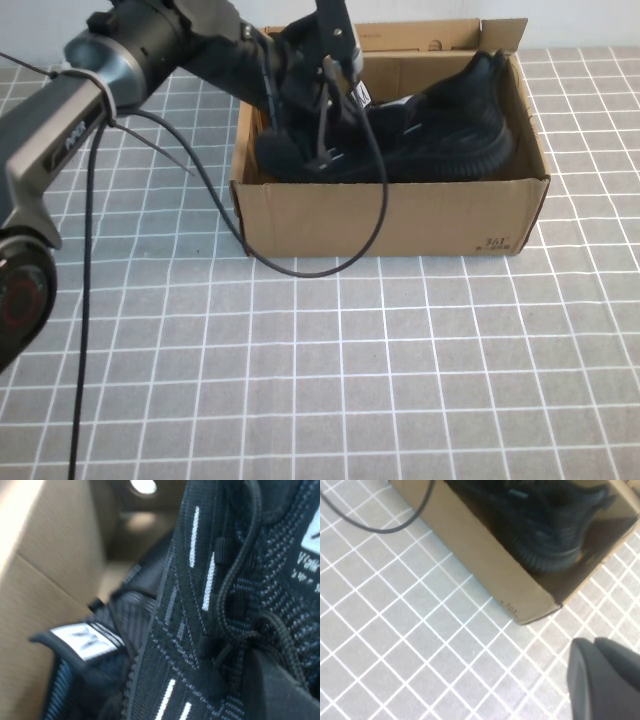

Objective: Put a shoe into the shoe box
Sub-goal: Place the shoe in the shoe box

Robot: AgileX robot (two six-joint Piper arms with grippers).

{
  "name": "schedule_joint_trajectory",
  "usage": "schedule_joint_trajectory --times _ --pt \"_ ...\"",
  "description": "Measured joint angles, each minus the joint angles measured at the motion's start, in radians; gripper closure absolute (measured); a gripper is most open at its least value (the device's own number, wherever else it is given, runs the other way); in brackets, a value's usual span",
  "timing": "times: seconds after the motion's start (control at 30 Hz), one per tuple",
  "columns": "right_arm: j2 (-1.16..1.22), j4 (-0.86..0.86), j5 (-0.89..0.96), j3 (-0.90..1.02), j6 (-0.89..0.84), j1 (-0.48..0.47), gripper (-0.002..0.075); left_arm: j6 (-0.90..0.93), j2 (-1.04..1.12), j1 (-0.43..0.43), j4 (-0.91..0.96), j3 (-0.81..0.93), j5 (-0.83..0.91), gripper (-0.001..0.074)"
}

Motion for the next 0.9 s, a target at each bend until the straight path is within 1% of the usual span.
schedule_joint_trajectory --times 0.13,0.57,0.73,0.9 --pt "0.0 0.0 -0.025 0.0 0.0 0.0 0.0742 0.03 0.0 0.011 0.0 0.0 0.056 0.071" --pt "0.0 0.002 -0.034 0.0 0.0 0.0 0.0742 0.044 0.018 0.011 -0.024 -0.002 0.047 0.0711" --pt "0.0 0.004 -0.034 0.0 0.0 0.0 0.0742 0.078 0.028 0.011 -0.024 -0.004 0.047 0.0711" --pt "0.0 0.016 -0.035 0.0 0.0 0.0 0.0742 0.093 0.044 -0.006 -0.021 -0.006 0.043 0.0711"
